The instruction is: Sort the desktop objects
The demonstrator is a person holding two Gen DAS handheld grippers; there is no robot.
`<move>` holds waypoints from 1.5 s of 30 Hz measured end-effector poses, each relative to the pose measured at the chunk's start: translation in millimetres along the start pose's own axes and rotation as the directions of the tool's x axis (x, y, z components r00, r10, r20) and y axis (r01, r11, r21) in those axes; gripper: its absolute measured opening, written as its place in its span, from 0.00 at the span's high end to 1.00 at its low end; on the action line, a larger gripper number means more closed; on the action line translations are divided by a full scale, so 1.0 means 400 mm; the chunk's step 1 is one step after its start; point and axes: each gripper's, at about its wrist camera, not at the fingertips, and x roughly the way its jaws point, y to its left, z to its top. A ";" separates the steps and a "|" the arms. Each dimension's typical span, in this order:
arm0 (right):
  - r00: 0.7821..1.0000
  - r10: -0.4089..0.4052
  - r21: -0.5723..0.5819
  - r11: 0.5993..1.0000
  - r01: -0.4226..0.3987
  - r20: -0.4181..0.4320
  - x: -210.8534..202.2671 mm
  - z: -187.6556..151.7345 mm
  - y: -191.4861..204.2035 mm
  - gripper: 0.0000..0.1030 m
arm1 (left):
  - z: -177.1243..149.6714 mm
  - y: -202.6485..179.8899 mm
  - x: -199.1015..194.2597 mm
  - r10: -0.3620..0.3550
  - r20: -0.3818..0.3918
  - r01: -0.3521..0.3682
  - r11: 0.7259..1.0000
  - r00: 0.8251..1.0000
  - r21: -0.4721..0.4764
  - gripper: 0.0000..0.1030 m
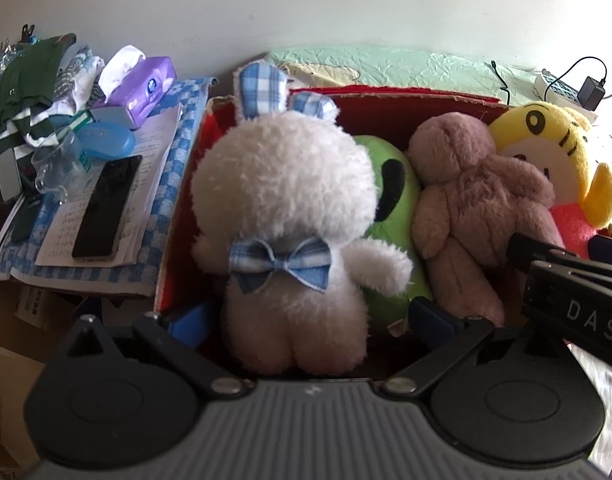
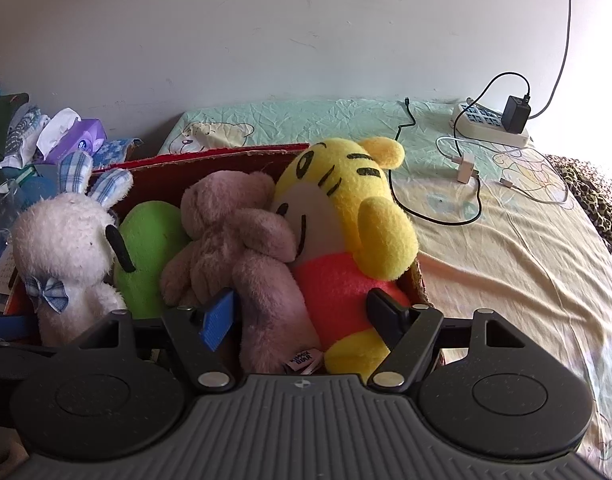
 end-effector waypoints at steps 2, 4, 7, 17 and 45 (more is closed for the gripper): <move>1.000 -0.006 -0.002 1.000 0.006 0.000 -0.002 0.001 0.003 0.28 | -0.002 -0.004 0.000 -0.001 0.001 0.001 1.000 1.000 0.009 0.01; 1.000 -0.008 0.000 1.000 0.008 0.002 -0.004 0.003 0.005 0.28 | -0.002 -0.004 0.000 0.001 0.002 -0.001 1.000 1.000 0.013 0.01; 1.000 -0.015 0.008 1.000 0.015 0.000 -0.003 0.005 0.007 0.28 | -0.001 0.002 0.003 0.002 0.000 -0.002 1.000 1.000 0.009 0.01; 0.999 -0.040 0.014 0.999 0.040 -0.004 -0.001 0.010 0.018 0.28 | -0.005 0.002 0.007 -0.003 -0.003 0.003 1.000 1.000 0.021 0.01; 0.999 -0.049 0.013 0.999 0.049 0.007 0.004 0.003 0.019 0.26 | -0.002 -0.008 0.011 0.003 -0.006 -0.002 0.999 1.000 0.043 0.00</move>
